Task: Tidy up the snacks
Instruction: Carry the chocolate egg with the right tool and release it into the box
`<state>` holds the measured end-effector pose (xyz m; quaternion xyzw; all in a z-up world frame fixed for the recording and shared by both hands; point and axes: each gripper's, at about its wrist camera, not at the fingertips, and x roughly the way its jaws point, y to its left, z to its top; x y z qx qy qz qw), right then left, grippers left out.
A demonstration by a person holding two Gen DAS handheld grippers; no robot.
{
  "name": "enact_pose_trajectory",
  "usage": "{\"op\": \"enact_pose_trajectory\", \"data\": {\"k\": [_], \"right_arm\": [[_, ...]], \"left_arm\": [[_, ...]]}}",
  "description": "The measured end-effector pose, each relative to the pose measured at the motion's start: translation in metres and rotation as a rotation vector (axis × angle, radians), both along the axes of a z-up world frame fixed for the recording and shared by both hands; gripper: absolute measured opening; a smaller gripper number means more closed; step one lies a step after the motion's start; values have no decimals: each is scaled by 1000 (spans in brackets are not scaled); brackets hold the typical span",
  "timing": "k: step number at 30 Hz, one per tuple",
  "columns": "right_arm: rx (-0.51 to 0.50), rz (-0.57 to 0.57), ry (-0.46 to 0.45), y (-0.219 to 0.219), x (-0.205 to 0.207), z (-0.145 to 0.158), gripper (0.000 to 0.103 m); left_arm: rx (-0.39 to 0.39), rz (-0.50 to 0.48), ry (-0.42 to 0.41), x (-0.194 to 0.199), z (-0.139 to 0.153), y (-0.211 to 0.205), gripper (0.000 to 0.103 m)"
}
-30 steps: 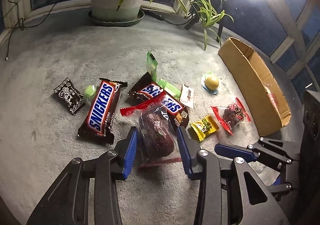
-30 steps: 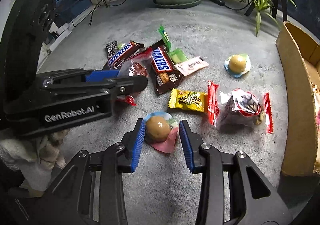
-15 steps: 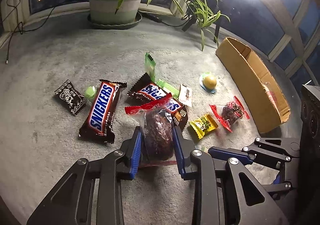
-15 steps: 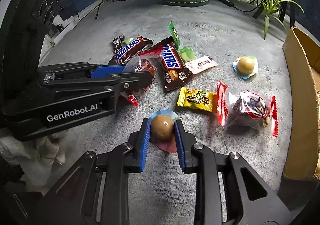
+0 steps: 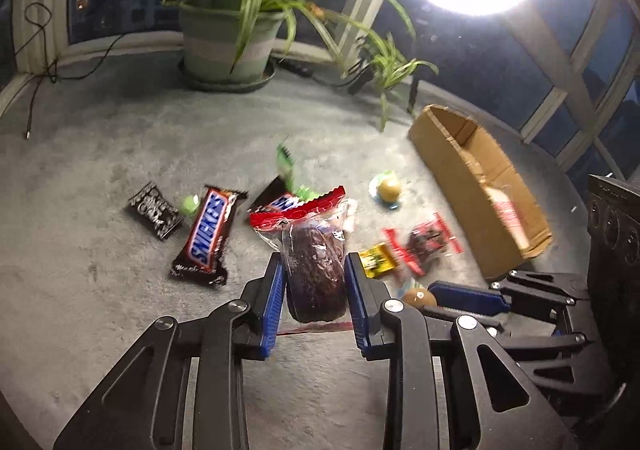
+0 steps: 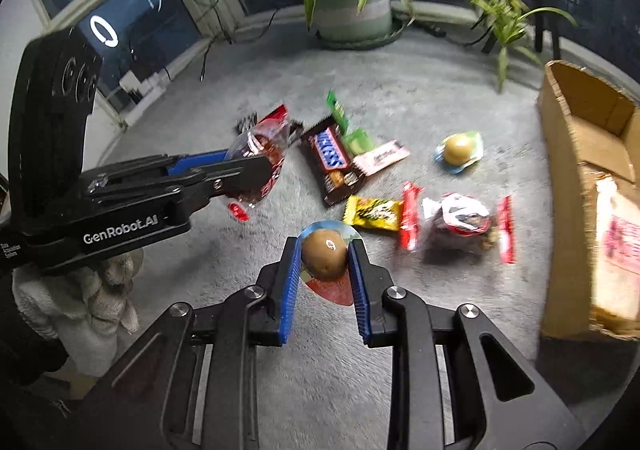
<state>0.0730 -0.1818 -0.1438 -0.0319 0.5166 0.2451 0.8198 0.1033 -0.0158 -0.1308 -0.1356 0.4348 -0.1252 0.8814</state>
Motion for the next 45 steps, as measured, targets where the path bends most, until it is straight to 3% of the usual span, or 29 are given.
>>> {"op": "enact_pose_trajectory", "data": {"k": [12,20,28,35,45], "right_arm": [[2,-118,-119,-76,-4,65,25],[-38,-244,-167,-147,6,87,25],[-94,-327,-161,-203,26,79,25],[-98,-363,-125,-231,39,62,25],[-104,-364,-92,-233,47,48,26]], "left_arm": [[-59,-76,-106,2,46,-49,28],[-78,-148,-135,22,55,-106,28],[-65,-202,-148,52,54,-162,28],[-41,-232,-111,80,42,-201,28],[0,-271,-90,89,38,-224,29]]}}
